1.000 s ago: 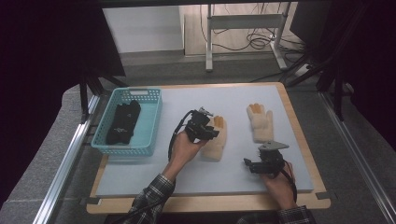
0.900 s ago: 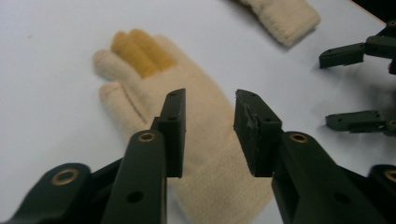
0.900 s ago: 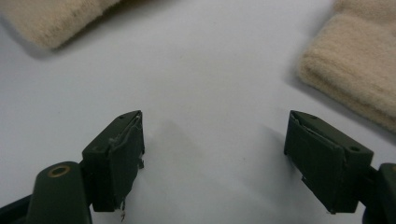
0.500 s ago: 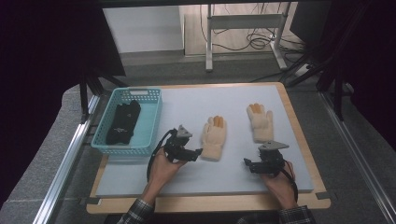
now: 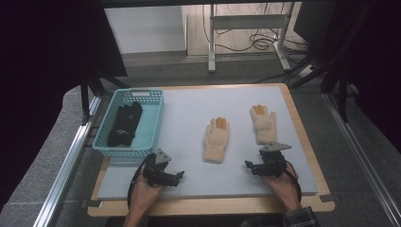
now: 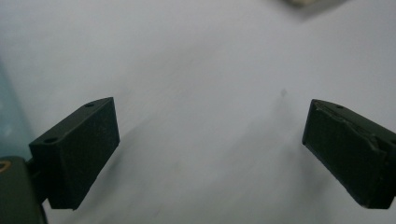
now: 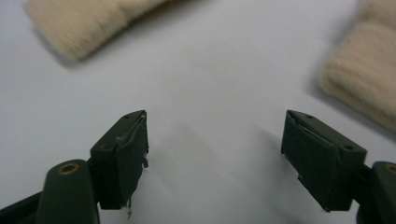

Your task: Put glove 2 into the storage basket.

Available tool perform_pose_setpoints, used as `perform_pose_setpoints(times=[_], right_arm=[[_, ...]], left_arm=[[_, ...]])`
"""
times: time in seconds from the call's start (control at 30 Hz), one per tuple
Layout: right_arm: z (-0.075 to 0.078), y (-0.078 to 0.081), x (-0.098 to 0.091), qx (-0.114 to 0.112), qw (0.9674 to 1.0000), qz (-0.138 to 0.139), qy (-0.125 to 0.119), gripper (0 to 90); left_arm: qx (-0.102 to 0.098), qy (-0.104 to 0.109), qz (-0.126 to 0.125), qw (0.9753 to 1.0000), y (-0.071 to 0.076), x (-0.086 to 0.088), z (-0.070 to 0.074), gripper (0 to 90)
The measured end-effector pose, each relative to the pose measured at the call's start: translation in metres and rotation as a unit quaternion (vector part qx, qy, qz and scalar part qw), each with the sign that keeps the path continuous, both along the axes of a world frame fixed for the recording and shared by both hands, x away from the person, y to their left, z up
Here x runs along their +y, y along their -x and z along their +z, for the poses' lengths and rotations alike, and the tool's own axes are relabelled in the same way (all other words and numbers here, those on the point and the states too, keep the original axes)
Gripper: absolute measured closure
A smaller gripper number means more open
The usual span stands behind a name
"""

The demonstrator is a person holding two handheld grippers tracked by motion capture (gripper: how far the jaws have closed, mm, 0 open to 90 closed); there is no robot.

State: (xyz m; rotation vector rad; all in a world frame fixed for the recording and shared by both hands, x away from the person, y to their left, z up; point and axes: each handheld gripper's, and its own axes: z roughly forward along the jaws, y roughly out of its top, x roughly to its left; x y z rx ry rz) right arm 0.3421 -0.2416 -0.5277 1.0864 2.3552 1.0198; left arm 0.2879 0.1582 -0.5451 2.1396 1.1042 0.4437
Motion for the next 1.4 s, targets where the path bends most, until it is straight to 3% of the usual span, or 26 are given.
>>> perform_pose_setpoints(times=[0.07, 0.2, 0.33, 0.47, 0.57, 0.6, 0.7, 0.73, 0.8, 0.87, 0.9, 0.97, 1.07, 1.17, 1.2, 1.3, 1.4], right_arm=[[0.005, -0.002, 0.006, -0.003, 0.9999, 0.012, -0.005, 24.7], [0.019, -0.014, 0.024, -0.003, 0.9986, 0.047, -0.025, 28.8], [0.029, -0.032, 0.048, -0.012, 0.9966, 0.077, -0.025, 29.3], [0.028, -0.053, 0.075, -0.009, 0.9944, 0.104, -0.021, 29.3], [0.026, -0.064, 0.089, -0.007, 0.9932, 0.115, -0.012, 27.1], [0.022, -0.074, 0.104, -0.006, 0.9918, 0.127, 0.004, 25.2], [0.019, -0.082, 0.114, -0.005, 0.9907, 0.135, 0.016, 24.3], [0.013, -0.09, 0.125, 0.004, 0.9893, 0.143, 0.029, 23.4], [0.007, -0.093, 0.132, 0.0, 0.9881, 0.147, 0.045, 24.0], [0.004, -0.092, 0.134, -0.012, 0.9873, 0.148, 0.058, 34.6], [0.004, -0.092, 0.134, -0.012, 0.9873, 0.148, 0.058, 34.6], [0.006, -0.09, 0.133, -0.011, 0.9877, 0.141, 0.067, 49.3], [0.014, -0.085, 0.127, -0.008, 0.9881, 0.14, 0.063, 61.8], [0.02, -0.079, 0.122, -0.004, 0.9882, 0.146, 0.046, 65.0], [0.028, -0.069, 0.118, -0.004, 0.9875, 0.156, 0.026, 66.0], [0.035, -0.048, 0.115, 0.001, 0.985, 0.172, 0.01, 65.0], [0.028, -0.033, 0.117, 0.027, 0.9816, 0.189, 0.01, 49.6]], left_arm=[[-0.002, -0.007, 0.004, 1.0, 0.001, 0.006, -0.003, 3.6], [0.005, 0.01, 0.009, 0.9999, -0.002, 0.012, -0.006, 2.2], [0.012, 0.015, 0.006, 0.9998, -0.003, 0.013, -0.007, 2.1], [0.011, 0.016, 0.007, 0.9998, -0.003, 0.013, -0.007, 2.1], [0.011, 0.017, 0.007, 0.9998, -0.003, 0.014, -0.007, 2.2], [0.011, 0.018, 0.008, 0.9997, -0.002, 0.013, -0.007, 2.3], [0.011, 0.018, 0.008, 0.9997, -0.002, 0.013, -0.007, 2.5], [0.01, 0.018, 0.008, 0.9998, -0.002, 0.014, -0.007, 2.6], [0.009, 0.018, 0.009, 0.9998, -0.002, 0.014, -0.007, 2.7], [0.009, 0.018, 0.008, 0.9998, -0.002, 0.014, -0.007, 2.8], [0.009, 0.018, 0.008, 0.9998, -0.002, 0.014, -0.007, 2.9], [0.009, 0.019, 0.009, 0.9997, -0.002, 0.014, -0.007, 2.9], [0.009, 0.018, 0.009, 0.9998, -0.002, 0.014, -0.007, 3.1], [0.009, 0.018, 0.009, 0.9998, -0.002, 0.014, -0.007, 3.1], [0.009, 0.016, 0.008, 0.9998, -0.002, 0.014, -0.007, 3.2], [0.009, 0.016, 0.008, 0.9998, -0.002, 0.014, -0.007, 3.3], [0.009, 0.016, 0.008, 0.9998, -0.002, 0.014, -0.007, 3.3]])
